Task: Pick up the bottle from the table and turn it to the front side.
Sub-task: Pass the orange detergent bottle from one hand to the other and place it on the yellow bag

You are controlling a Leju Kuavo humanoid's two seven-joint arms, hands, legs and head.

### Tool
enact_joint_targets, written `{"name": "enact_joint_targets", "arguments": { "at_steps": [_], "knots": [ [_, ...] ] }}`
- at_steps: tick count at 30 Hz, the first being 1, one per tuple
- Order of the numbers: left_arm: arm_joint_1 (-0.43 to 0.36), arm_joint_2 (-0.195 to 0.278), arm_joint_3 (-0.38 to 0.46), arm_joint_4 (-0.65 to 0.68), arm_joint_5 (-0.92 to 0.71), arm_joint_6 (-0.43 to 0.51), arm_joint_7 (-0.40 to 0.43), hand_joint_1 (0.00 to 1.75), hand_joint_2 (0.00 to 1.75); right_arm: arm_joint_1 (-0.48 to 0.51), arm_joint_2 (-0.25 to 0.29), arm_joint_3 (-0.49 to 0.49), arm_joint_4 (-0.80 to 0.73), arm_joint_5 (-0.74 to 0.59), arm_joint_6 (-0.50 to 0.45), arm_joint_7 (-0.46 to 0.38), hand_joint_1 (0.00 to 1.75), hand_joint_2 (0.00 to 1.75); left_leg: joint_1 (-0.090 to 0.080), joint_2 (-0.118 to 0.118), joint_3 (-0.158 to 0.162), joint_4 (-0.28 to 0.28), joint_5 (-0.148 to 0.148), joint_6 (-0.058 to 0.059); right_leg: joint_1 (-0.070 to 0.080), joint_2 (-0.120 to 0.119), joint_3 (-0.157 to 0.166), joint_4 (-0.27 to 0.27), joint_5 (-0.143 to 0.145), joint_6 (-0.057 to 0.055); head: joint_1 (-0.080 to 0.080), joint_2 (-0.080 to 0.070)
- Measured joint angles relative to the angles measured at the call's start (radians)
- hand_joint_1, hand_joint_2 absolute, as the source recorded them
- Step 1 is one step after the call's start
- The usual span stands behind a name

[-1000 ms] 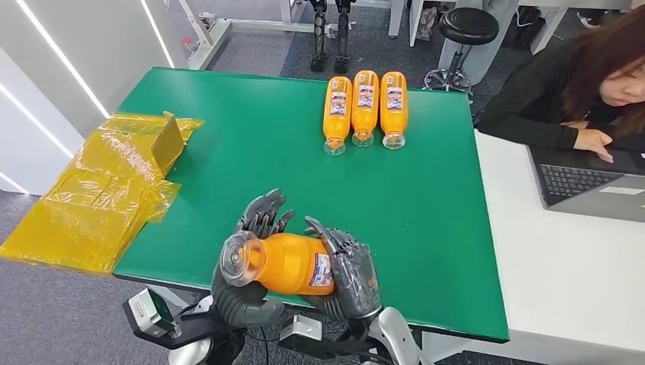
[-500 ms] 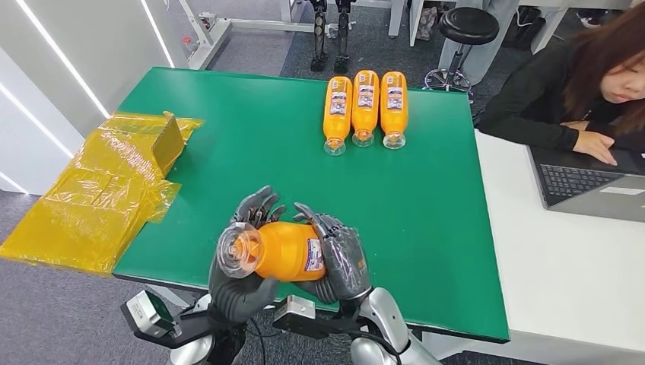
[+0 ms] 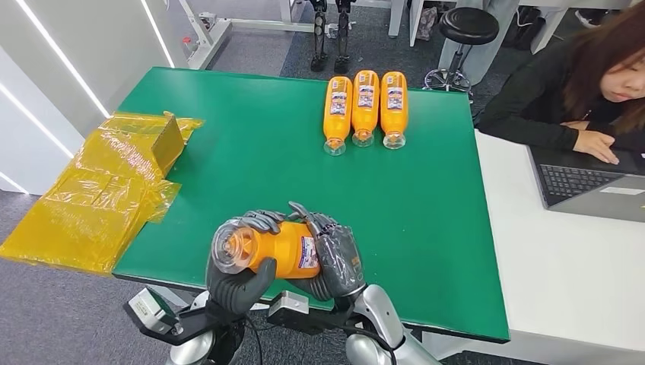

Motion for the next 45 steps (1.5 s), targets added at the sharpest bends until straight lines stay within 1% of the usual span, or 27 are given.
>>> {"name": "enact_joint_targets", "arguments": {
  "at_steps": [2, 3, 6, 7, 12, 22, 25, 27, 33, 35, 38, 41, 45],
  "knots": [
    [-0.002, 0.0, 0.008, 0.002, -0.001, 0.011, 0.0, 1.75, 1.75, -0.009, 0.002, 0.007, 0.006, -0.009, 0.01, 0.0, 1.75, 1.75, 0.0, 0.0, 0.0, 0.0, 0.0, 0.0, 0.0, 0.0, 0.0, 0.0, 0.0, 0.0, 0.0, 0.0],
    [-0.002, 0.0, 0.011, 0.002, -0.002, 0.014, 0.0, 1.75, 1.75, -0.012, 0.003, 0.011, 0.009, -0.015, 0.015, 0.0, 1.61, 1.75, 0.0, 0.0, 0.0, 0.0, 0.0, 0.0, 0.0, 0.0, 0.0, 0.0, 0.0, 0.0, 0.0, 0.0],
    [-0.001, 0.001, 0.024, 0.002, -0.011, 0.023, 0.0, 1.75, 1.75, -0.02, 0.006, 0.024, 0.02, -0.046, 0.032, -0.004, 0.3, 1.75, 0.0, 0.0, 0.0, 0.0, 0.0, 0.0, 0.0, 0.0, 0.0, 0.0, 0.0, 0.0, 0.0, 0.0],
    [0.0, 0.001, 0.029, 0.003, -0.016, 0.027, 0.0, 1.75, 1.75, -0.023, 0.008, 0.029, 0.023, -0.062, 0.037, -0.007, 0.0, 1.75, 0.0, 0.0, 0.0, 0.0, 0.0, 0.0, 0.0, 0.0, 0.0, 0.0, 0.0, 0.0, 0.0, 0.0],
    [0.001, 0.001, 0.049, 0.01, -0.034, 0.048, -0.001, 1.75, 1.75, -0.026, 0.014, 0.049, 0.036, -0.13, 0.039, -0.039, 0.0, 1.75, 0.0, 0.0, 0.0, 0.0, 0.0, 0.0, 0.0, 0.0, 0.0, 0.0, 0.0, 0.0, 0.0, 0.0],
    [0.002, 0.001, 0.069, 0.019, -0.048, 0.08, -0.008, 1.75, 1.75, -0.026, 0.018, 0.062, 0.038, -0.154, 0.035, -0.056, 0.0, 1.75, 0.0, 0.0, 0.0, 0.0, 0.0, 0.0, 0.0, 0.0, 0.0, 0.0, 0.0, 0.0, 0.0, 0.0],
    [0.002, 0.001, 0.073, 0.019, -0.07, 0.105, -0.008, 1.75, 1.75, -0.026, 0.019, 0.062, 0.038, -0.169, 0.028, -0.064, 0.0, 1.75, 0.0, 0.0, 0.0, 0.0, 0.0, 0.0, 0.0, 0.0, 0.0, 0.0, 0.0, 0.0, 0.0, 0.0],
    [0.001, 0.001, 0.079, 0.022, -0.101, 0.14, -0.008, 1.75, 1.75, -0.026, 0.019, 0.062, 0.038, -0.181, 0.021, -0.074, 0.0, 1.75, 0.0, 0.0, 0.0, 0.0, 0.0, 0.0, 0.0, 0.0, -0.001, 0.0, 0.0, 0.0, 0.0, 0.0],
    [-0.035, 0.011, 0.115, 0.053, -0.297, 0.347, 0.004, 1.75, 1.75, -0.026, 0.019, 0.062, 0.028, -0.193, 0.019, -0.091, 0.0, 1.75, 0.0, 0.0, 0.0, 0.0, 0.0, 0.0, 0.0, 0.0, -0.001, 0.0, 0.0, 0.0, 0.0, 0.0],
    [-0.053, 0.02, 0.132, 0.068, -0.347, 0.397, 0.015, 1.75, 1.75, -0.025, 0.019, 0.062, 0.017, -0.198, 0.018, -0.095, 0.0, 1.75, 0.0, 0.0, 0.0, 0.0, 0.0, 0.0, 0.0, 0.0, -0.001, 0.0, 0.0, 0.0, 0.0, 0.0],
    [-0.07, 0.032, 0.155, 0.085, -0.387, 0.429, 0.024, 1.75, 1.75, -0.024, 0.019, 0.06, 0.001, -0.207, 0.01, -0.1, 0.0, 1.75, 0.0, 0.0, 0.0, 0.0, 0.0, 0.0, 0.0, 0.001, -0.001, 0.0, 0.0, 0.0, 0.0, 0.0],
    [-0.078, 0.04, 0.167, 0.1, -0.435, 0.461, 0.033, 1.75, 1.75, -0.017, 0.018, 0.055, -0.016, -0.22, -0.019, -0.118, 0.0, 1.75, 0.0, 0.0, 0.0, 0.0, 0.0, 0.0, 0.0, 0.001, -0.001, 0.0, 0.0, 0.0, 0.0, 0.0],
    [-0.099, 0.051, 0.173, 0.121, -0.548, 0.533, 0.061, 1.75, 1.75, 0.004, 0.015, 0.044, -0.045, -0.24, -0.049, -0.139, 0.0, 1.75, 0.0, 0.0, 0.0, 0.0, 0.0, 0.0, 0.0, 0.001, -0.002, 0.0, 0.0, 0.0, 0.0, 0.0]
  ]
}}
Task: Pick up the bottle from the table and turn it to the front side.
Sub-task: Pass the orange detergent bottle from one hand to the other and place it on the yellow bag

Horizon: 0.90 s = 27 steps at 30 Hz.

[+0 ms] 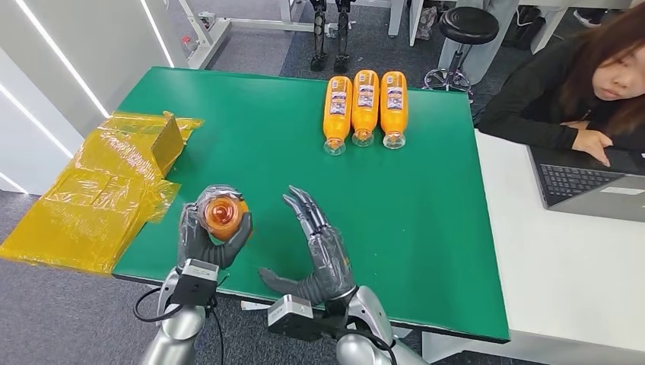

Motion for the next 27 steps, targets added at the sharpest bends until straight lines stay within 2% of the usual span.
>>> {"name": "enact_joint_targets", "arguments": {
  "at_steps": [3, 8, 12, 15, 17, 22, 27],
  "knots": [
    [-0.033, 0.011, 0.001, 0.026, -0.132, 0.073, 0.043, 1.75, 1.75, 0.024, -0.006, -0.002, -0.025, 0.001, -0.002, 0.002, 0.0, 1.75, 0.0, 0.0, 0.0, 0.0, 0.0, 0.0, 0.0, 0.0, 0.0, 0.0, 0.0, 0.0, 0.0, 0.0],
    [-0.071, 0.024, 0.001, 0.062, -0.234, 0.126, 0.086, 1.75, 1.75, 0.047, -0.015, -0.005, -0.053, 0.004, -0.002, 0.006, 0.0, 1.75, 0.0, 0.0, 0.0, 0.0, 0.0, 0.0, 0.0, 0.0, 0.0, 0.0, 0.0, 0.0, 0.0, 0.0],
    [-0.122, 0.043, -0.002, 0.127, -0.498, 0.237, 0.211, 1.75, 1.75, 0.061, -0.025, -0.009, -0.076, 0.014, 0.001, 0.012, 0.0, 1.75, 0.0, 0.0, 0.0, 0.0, 0.0, 0.0, 0.0, 0.0, 0.0, 0.0, 0.0, 0.0, 0.0, 0.0],
    [-0.195, 0.062, -0.016, 0.236, -0.735, 0.313, 0.329, 1.75, 1.75, 0.069, -0.035, -0.009, -0.084, -0.003, -0.006, 0.002, 0.0, 1.75, 0.0, 0.0, 0.0, 0.0, 0.0, 0.0, 0.0, 0.0, 0.0, 0.0, 0.0, 0.0, 0.0, 0.0],
    [-0.256, 0.071, -0.029, 0.342, -0.835, 0.347, 0.383, 1.75, 1.75, 0.071, -0.041, -0.009, -0.083, -0.025, -0.015, -0.014, 0.0, 1.75, 0.0, 0.0, 0.0, 0.0, 0.001, -0.001, 0.0, 0.0, 0.0, 0.0, 0.001, 0.0, 0.0, 0.0],
    [-0.38, 0.09, -0.054, 0.595, -0.916, 0.369, 0.449, 1.75, 1.75, 0.074, -0.053, -0.009, -0.079, -0.059, -0.024, -0.037, 0.0, 1.75, 0.0, 0.002, 0.0, 0.0, 0.001, -0.001, 0.0, 0.003, -0.001, 0.001, 0.002, -0.001, 0.0, 0.0],
    [-0.431, 0.103, -0.073, 0.734, -0.955, 0.361, 0.491, 1.75, 1.75, 0.076, -0.059, -0.008, -0.073, -0.069, -0.024, -0.041, 0.0, 1.75, 0.0, 0.003, 0.0, 0.0, 0.001, -0.001, 0.0, 0.003, -0.002, 0.001, 0.002, -0.001, 0.0, 0.0]
  ]
}}
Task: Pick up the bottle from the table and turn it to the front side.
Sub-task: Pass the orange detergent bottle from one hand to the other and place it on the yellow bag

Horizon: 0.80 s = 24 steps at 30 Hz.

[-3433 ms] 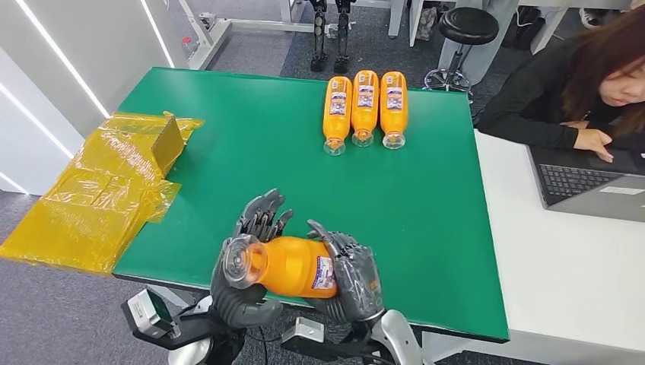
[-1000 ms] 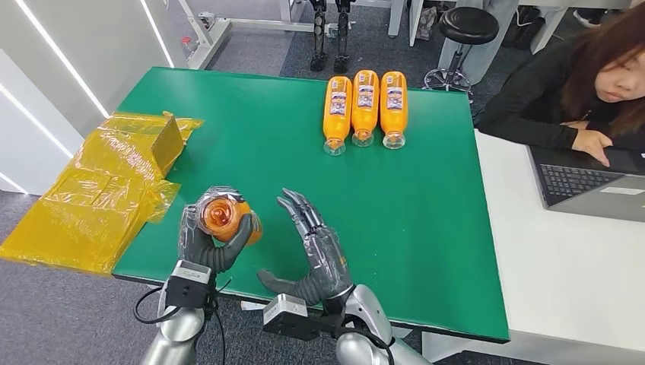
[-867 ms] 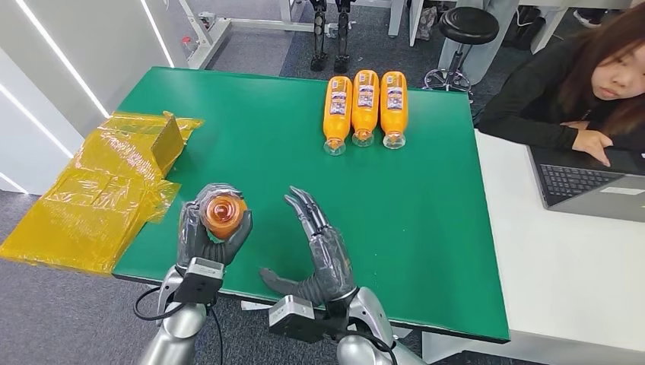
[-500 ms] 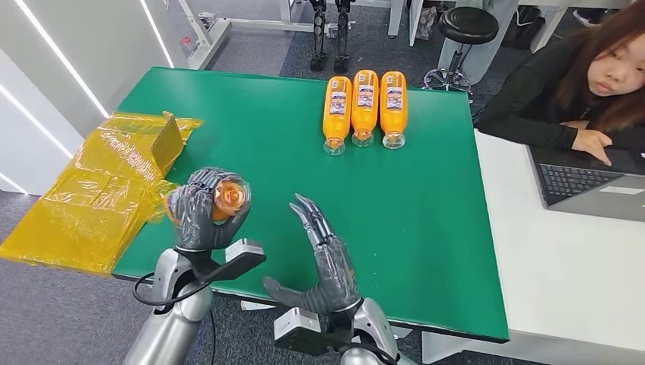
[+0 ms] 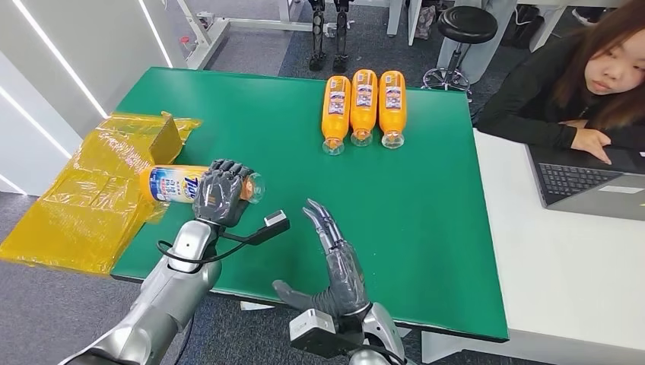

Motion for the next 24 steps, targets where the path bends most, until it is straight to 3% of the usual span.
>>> {"name": "enact_joint_targets", "arguments": {
  "at_steps": [5, 13, 17, 24],
  "knots": [
    [-0.05, 0.019, -0.017, 0.133, -0.054, -0.067, 0.085, 1.75, 1.75, 0.02, -0.01, 0.0, 0.001, -0.008, -0.012, -0.008, 0.0, 1.75, 0.0, 0.0, 0.0, 0.0, 0.0, 0.0, 0.0, 0.0, 0.0, 0.0, 0.0, 0.0, 0.0, 0.0],
    [-0.09, 0.047, -0.017, 0.242, -0.047, -0.112, 0.115, 1.75, 1.75, 0.051, -0.022, 0.001, -0.001, 0.004, -0.033, -0.001, 0.0, 1.75, 0.0, 0.0, -0.001, 0.0, 0.0, 0.0, 0.0, 0.0, 0.0, 0.001, 0.0, 0.0, 0.0, 0.0],
    [-0.095, 0.056, -0.017, 0.263, -0.06, -0.13, 0.148, 0.06, 1.75, 0.055, -0.023, 0.001, -0.008, 0.03, -0.025, 0.03, 0.0, 1.75, 0.0, 0.0, -0.001, 0.0, 0.0, 0.0, 0.0, 0.0, 0.0, 0.001, 0.0, 0.0, 0.0, 0.0],
    [-0.104, 0.078, -0.058, 0.287, -0.072, -0.191, 0.252, 0.0, 1.75, 0.069, -0.026, 0.0, -0.017, 0.049, -0.001, 0.042, 0.0, 1.75, 0.0, 0.0, -0.001, 0.0, 0.0, -0.001, 0.0, 0.0, -0.001, 0.001, 0.0, 0.0, 0.0, 0.0]
  ]
}}
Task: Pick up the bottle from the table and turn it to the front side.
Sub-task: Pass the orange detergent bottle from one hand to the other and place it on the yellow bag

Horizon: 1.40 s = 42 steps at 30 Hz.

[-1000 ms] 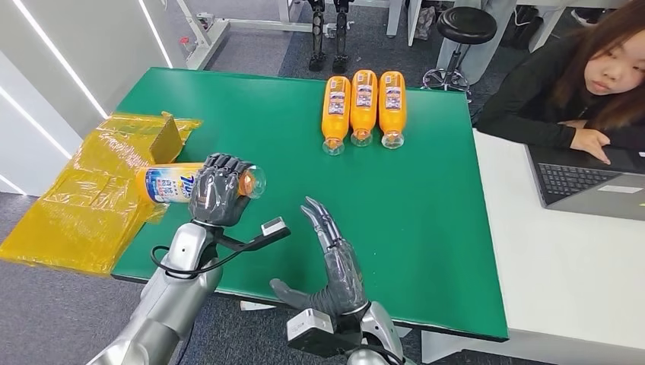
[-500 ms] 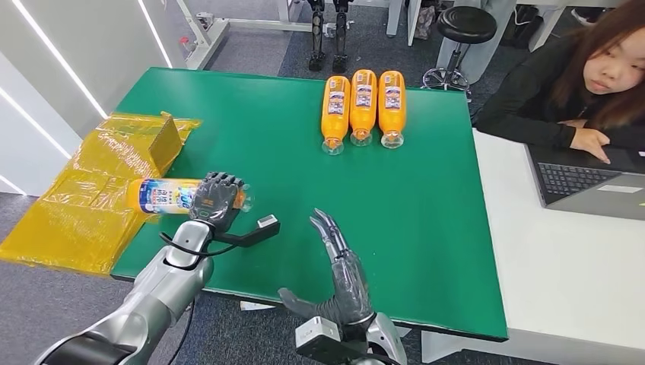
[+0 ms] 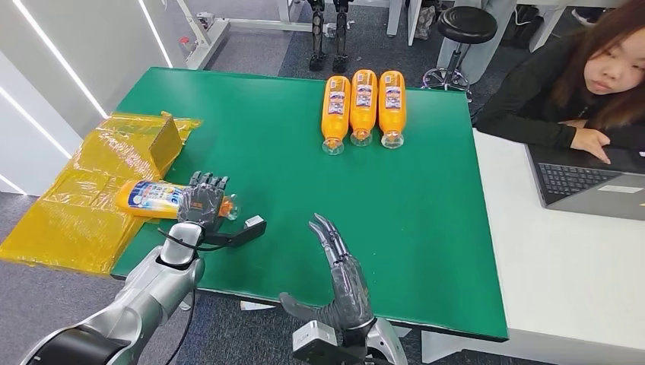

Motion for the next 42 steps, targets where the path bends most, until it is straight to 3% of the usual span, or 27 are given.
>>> {"name": "enact_joint_targets", "arguments": {
  "at_steps": [12, 16, 18, 23, 26, 30, 32, 34, 37, 42],
  "knots": [
    [-0.002, 0.018, -0.02, 0.014, -0.004, 0.039, 0.011, 0.0, 1.75, 0.032, -0.008, 0.0, 0.0, 0.007, 0.005, -0.009, 0.0, 1.75, 0.0, 0.0, 0.0, 0.0, 0.0, 0.0, 0.0, 0.0, 0.0, 0.0, 0.0, 0.0, 0.0, 0.0],
    [-0.002, 0.014, -0.027, 0.014, 0.005, 0.116, -0.017, 0.0, 1.75, 0.04, -0.008, -0.005, -0.003, 0.023, 0.0, -0.004, 0.0, 1.75, 0.0, 0.0, 0.0, 0.0, 0.0, 0.0, 0.0, 0.0, 0.0, 0.0, 0.0, 0.0, 0.0, 0.0],
    [0.008, -0.002, -0.019, -0.006, 0.061, 0.182, -0.121, 0.0, 1.75, 0.047, -0.008, -0.015, -0.006, 0.037, -0.01, 0.006, 0.0, 1.75, 0.0, 0.0, 0.0, 0.0, 0.0, 0.0, 0.0, 0.0, 0.0, 0.0, 0.0, 0.0, 0.0, 0.0],
    [0.105, -0.093, 0.041, -0.17, 0.452, 0.213, -0.657, 0.0, 1.75, 0.062, -0.008, -0.054, -0.015, 0.059, -0.036, 0.019, 0.0, 1.75, -0.001, -0.001, -0.001, 0.0, 0.0, 0.0, -0.001, -0.001, 0.001, -0.001, 0.0, 0.0, 0.0, 0.0],
    [0.192, -0.117, 0.023, -0.325, 0.779, 0.073, -0.789, 0.0, 1.75, 0.069, -0.009, -0.079, -0.015, 0.047, -0.038, 0.01, 0.0, 1.75, -0.001, 0.003, -0.001, 0.0, -0.002, 0.001, -0.001, 0.003, 0.0, -0.001, 0.0, 0.0, 0.0, 0.0],
    [0.315, -0.095, -0.07, -0.626, 1.343, -0.263, -0.829, 0.0, 1.75, 0.071, -0.017, -0.11, -0.007, -0.012, -0.042, -0.035, 0.0, 1.75, -0.001, 0.002, -0.001, 0.0, -0.002, 0.001, -0.001, 0.001, -0.001, -0.001, 0.0, 0.0, 0.0, 0.0],
    [0.38, -0.096, -0.099, -0.768, 1.501, -0.44, -0.834, 0.0, 1.75, 0.071, -0.024, -0.125, -0.003, -0.037, -0.043, -0.056, 0.0, 1.75, -0.001, 0.001, -0.001, 0.0, -0.002, 0.001, -0.001, 0.001, 0.0, -0.001, -0.001, 0.0, 0.0, 0.0],
    [0.439, -0.108, -0.104, -0.872, 1.553, -0.553, -0.836, 0.0, 1.75, 0.075, -0.031, -0.139, -0.005, -0.047, -0.044, -0.063, 0.0, 1.75, -0.001, 0.002, -0.001, 0.0, -0.002, 0.001, -0.001, 0.002, -0.001, -0.001, -0.001, 0.0, 0.0, 0.0],
    [0.511, -0.133, -0.098, -0.972, 1.577, -0.639, -0.836, 0.0, 1.75, 0.09, -0.039, -0.155, -0.025, -0.051, -0.044, -0.059, 0.0, 1.75, -0.001, 0.002, -0.001, 0.0, -0.002, 0.001, -0.001, 0.001, -0.001, -0.002, -0.001, 0.001, 0.0, 0.0],
    [0.572, -0.158, -0.082, -1.057, 1.585, -0.67, -0.836, 0.0, 1.75, 0.109, -0.047, -0.172, -0.054, -0.043, -0.044, -0.056, 0.0, 1.75, -0.001, 0.001, -0.001, 0.0, -0.002, 0.001, -0.001, 0.001, 0.0, -0.002, -0.001, 0.001, 0.0, 0.0]
  ]
}}
